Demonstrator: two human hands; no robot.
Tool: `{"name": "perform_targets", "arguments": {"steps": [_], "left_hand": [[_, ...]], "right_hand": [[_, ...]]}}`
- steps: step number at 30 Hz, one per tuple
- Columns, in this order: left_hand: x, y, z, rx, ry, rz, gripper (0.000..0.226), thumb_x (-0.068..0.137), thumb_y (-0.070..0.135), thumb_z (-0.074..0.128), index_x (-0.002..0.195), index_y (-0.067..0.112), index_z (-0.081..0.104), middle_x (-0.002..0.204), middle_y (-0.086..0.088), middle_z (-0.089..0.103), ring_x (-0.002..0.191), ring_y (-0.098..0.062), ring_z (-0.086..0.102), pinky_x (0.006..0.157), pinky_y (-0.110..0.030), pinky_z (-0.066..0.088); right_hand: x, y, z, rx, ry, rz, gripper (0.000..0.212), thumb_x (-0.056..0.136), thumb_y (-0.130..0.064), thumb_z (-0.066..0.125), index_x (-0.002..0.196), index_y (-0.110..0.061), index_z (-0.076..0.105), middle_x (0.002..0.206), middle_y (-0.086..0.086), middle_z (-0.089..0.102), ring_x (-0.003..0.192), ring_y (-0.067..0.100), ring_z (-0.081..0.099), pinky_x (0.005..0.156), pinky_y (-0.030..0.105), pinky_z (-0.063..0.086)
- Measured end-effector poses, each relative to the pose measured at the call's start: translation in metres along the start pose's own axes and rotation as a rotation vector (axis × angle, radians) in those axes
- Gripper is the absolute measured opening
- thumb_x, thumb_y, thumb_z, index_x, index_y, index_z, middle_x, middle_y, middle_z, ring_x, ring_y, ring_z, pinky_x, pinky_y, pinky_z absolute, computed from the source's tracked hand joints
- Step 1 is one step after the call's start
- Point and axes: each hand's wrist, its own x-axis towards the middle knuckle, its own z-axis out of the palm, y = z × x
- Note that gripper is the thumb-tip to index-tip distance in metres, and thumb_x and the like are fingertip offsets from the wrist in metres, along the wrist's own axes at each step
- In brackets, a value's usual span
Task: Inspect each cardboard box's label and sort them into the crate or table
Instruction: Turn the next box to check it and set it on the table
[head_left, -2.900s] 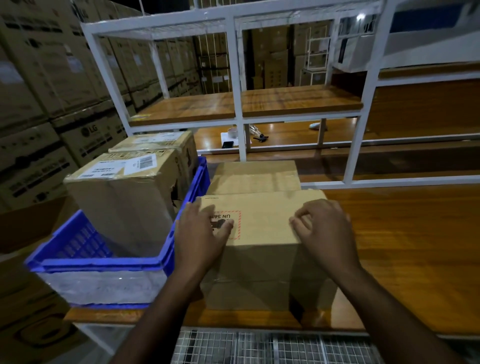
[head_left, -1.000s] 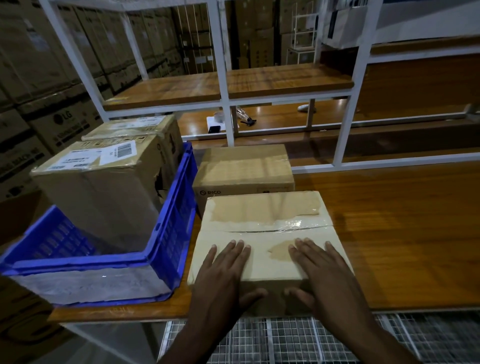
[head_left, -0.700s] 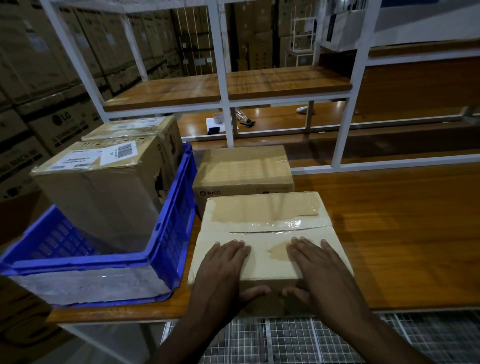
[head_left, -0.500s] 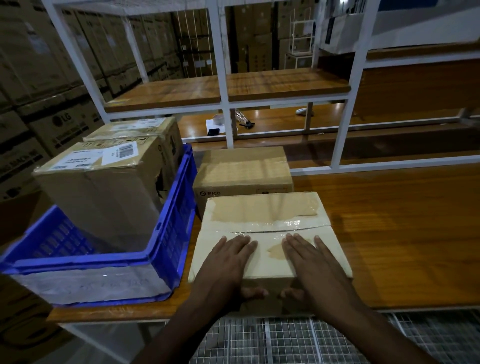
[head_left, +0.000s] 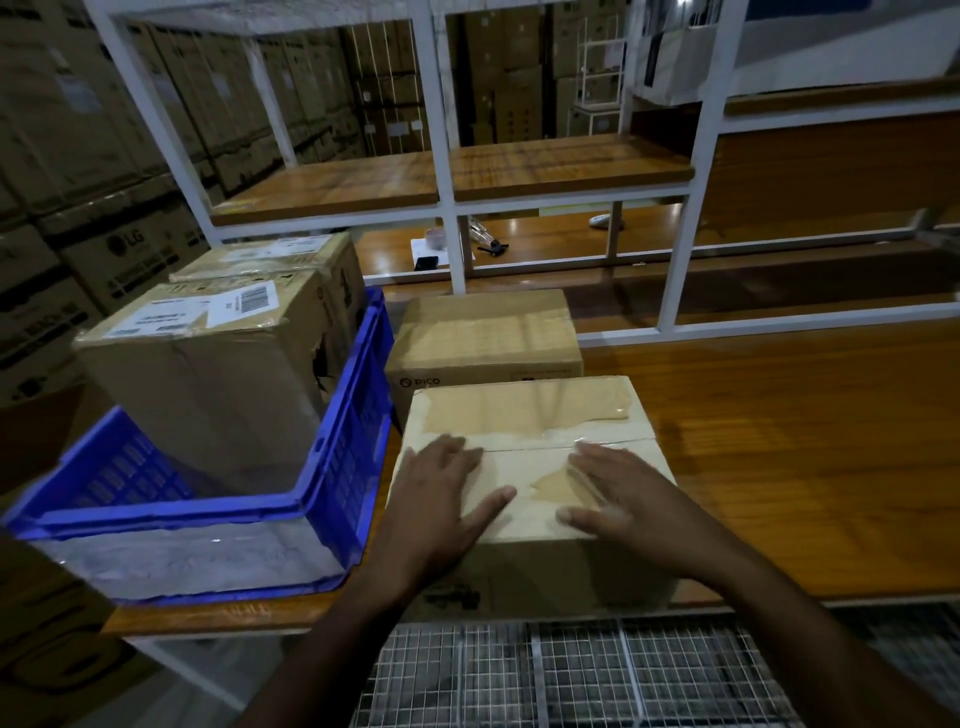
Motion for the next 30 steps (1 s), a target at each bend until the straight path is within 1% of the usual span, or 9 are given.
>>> {"name": "perform_targets", "arguments": {"steps": [3, 5, 7, 11, 15, 20, 25, 28, 30], "left_hand": [[-0.002, -0.014, -0.003, -0.085, 0.127, -0.236, 0.078, 0.088, 0.065, 0.059, 0.150, 0.022, 0.039, 0.159, -0.001, 0.034, 0.146, -0.020, 0.029, 0.119, -0.044, 0.029], [-0.001, -0.018, -0.009, -0.230, 0.120, -0.328, 0.078, 0.086, 0.055, 0.068, 0.150, 0.023, 0.037, 0.153, 0.000, 0.041, 0.138, -0.019, 0.040, 0.107, -0.038, 0.039], [0.000, -0.017, -0.013, -0.351, 0.066, -0.376, 0.077, 0.088, 0.049, 0.071, 0.150, 0.023, 0.035, 0.149, 0.001, 0.047, 0.130, -0.018, 0.048, 0.093, -0.031, 0.041], [-0.006, -0.020, -0.010, -0.407, 0.114, -0.340, 0.081, 0.083, 0.047, 0.076, 0.149, 0.027, 0.034, 0.146, 0.004, 0.050, 0.119, -0.010, 0.049, 0.091, -0.031, 0.045], [-0.023, -0.021, -0.007, -0.382, 0.280, -0.310, 0.105, 0.072, 0.055, 0.082, 0.156, 0.030, 0.023, 0.156, 0.011, 0.037, 0.136, -0.013, 0.043, 0.105, -0.044, 0.046], [-0.033, -0.012, -0.010, -0.446, 0.503, -0.289, 0.116, 0.068, 0.045, 0.088, 0.157, 0.036, 0.013, 0.132, 0.017, 0.037, 0.124, -0.012, 0.047, 0.095, -0.040, 0.050], [-0.038, -0.017, -0.002, -0.400, 0.535, -0.314, 0.121, 0.065, 0.036, 0.092, 0.158, 0.032, 0.015, 0.137, 0.001, 0.042, 0.117, -0.013, 0.050, 0.089, -0.040, 0.053], [-0.050, -0.022, 0.010, -0.374, 0.529, -0.330, 0.122, 0.062, 0.035, 0.094, 0.158, 0.031, 0.018, 0.126, 0.010, 0.039, 0.114, -0.016, 0.054, 0.089, -0.044, 0.056], [-0.055, -0.027, 0.018, -0.371, 0.498, -0.321, 0.124, 0.060, 0.033, 0.095, 0.158, 0.026, 0.020, 0.119, 0.012, 0.038, 0.107, -0.013, 0.054, 0.087, -0.037, 0.055]], "right_hand": [[0.004, 0.014, 0.002, 0.003, 0.242, 0.193, 0.076, 0.087, -0.061, 0.057, 0.150, -0.026, 0.034, 0.161, -0.003, 0.023, 0.146, 0.017, 0.020, 0.115, 0.040, 0.024], [0.007, 0.019, 0.006, 0.053, 0.243, 0.327, 0.084, 0.087, -0.059, 0.059, 0.153, -0.022, 0.025, 0.162, 0.001, 0.019, 0.146, 0.023, 0.022, 0.113, 0.046, 0.031], [0.010, 0.021, 0.008, 0.117, 0.243, 0.370, 0.090, 0.084, -0.059, 0.062, 0.154, -0.022, 0.019, 0.160, 0.002, 0.026, 0.142, 0.025, 0.031, 0.109, 0.048, 0.039], [0.003, 0.019, 0.003, 0.152, 0.276, 0.363, 0.095, 0.082, -0.048, 0.071, 0.155, -0.026, 0.015, 0.158, 0.003, 0.030, 0.140, 0.026, 0.034, 0.106, 0.046, 0.040], [-0.020, 0.013, -0.003, 0.183, 0.397, 0.256, 0.102, 0.080, -0.038, 0.076, 0.155, -0.036, 0.007, 0.158, 0.001, 0.023, 0.137, 0.025, 0.035, 0.100, 0.041, 0.042], [-0.034, 0.012, -0.003, 0.257, 0.545, 0.150, 0.114, 0.075, -0.021, 0.083, 0.153, -0.042, 0.003, 0.148, -0.007, 0.021, 0.116, 0.006, 0.033, 0.086, 0.028, 0.042], [-0.031, 0.020, 0.011, 0.252, 0.576, 0.224, 0.127, 0.070, -0.024, 0.087, 0.152, -0.046, -0.007, 0.145, -0.004, 0.025, 0.117, 0.020, 0.047, 0.079, 0.037, 0.052], [-0.030, 0.026, 0.019, 0.289, 0.595, 0.256, 0.125, 0.068, -0.028, 0.088, 0.152, -0.045, -0.003, 0.149, -0.002, 0.027, 0.122, 0.025, 0.049, 0.084, 0.047, 0.056], [-0.029, 0.030, 0.024, 0.268, 0.587, 0.262, 0.118, 0.069, -0.028, 0.088, 0.154, -0.038, 0.006, 0.145, -0.001, 0.031, 0.120, 0.024, 0.049, 0.082, 0.044, 0.056]]}}
